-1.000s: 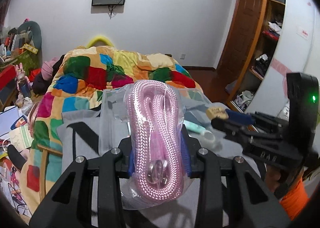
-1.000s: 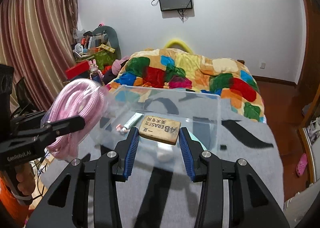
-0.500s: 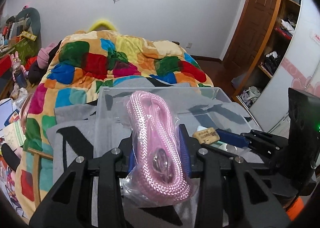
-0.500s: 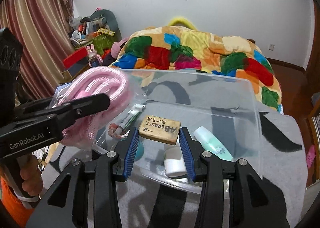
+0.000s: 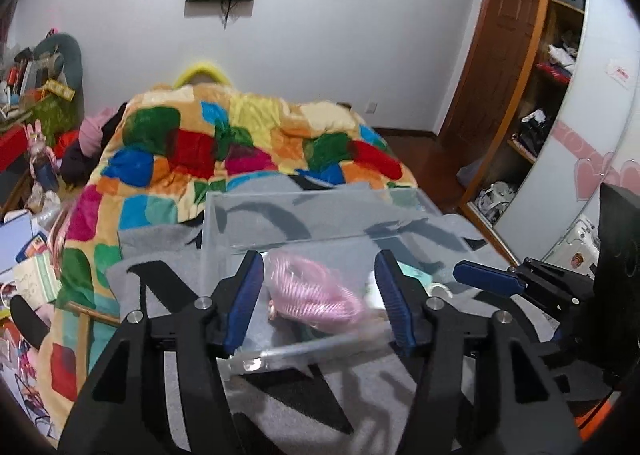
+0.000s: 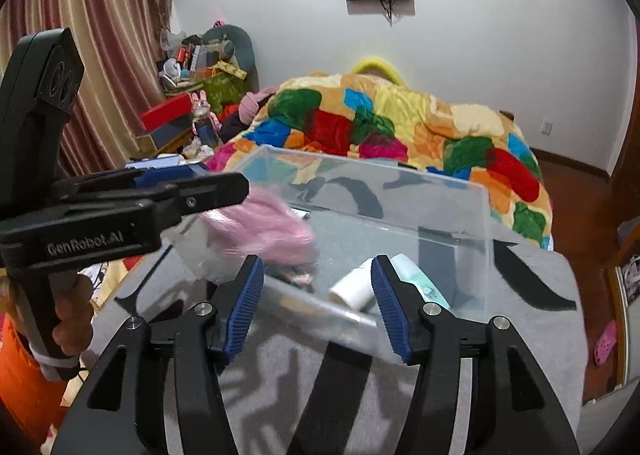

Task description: Organize objects

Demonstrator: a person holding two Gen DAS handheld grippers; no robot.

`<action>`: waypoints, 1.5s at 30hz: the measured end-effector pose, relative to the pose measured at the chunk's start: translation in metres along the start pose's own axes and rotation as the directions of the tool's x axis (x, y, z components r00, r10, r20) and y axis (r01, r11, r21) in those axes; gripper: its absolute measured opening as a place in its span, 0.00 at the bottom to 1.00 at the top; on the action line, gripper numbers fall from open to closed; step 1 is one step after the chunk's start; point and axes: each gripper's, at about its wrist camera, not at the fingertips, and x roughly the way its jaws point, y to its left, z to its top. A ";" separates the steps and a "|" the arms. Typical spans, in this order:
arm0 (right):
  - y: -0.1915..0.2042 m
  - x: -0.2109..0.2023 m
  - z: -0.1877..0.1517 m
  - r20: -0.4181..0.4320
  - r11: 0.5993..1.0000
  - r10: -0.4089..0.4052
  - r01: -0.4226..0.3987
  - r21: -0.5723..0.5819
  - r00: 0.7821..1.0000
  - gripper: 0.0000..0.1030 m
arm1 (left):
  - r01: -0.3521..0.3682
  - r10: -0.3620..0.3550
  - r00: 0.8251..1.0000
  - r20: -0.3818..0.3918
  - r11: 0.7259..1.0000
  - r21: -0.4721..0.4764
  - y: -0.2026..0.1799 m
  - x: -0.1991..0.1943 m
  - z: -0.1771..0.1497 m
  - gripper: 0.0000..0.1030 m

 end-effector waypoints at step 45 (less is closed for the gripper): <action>-0.006 -0.050 -0.075 0.173 0.997 -0.064 0.057 0.047 0.983 0.95 | -0.085 0.081 0.986 0.143 0.996 0.021 -0.031 -0.040 -0.105 0.95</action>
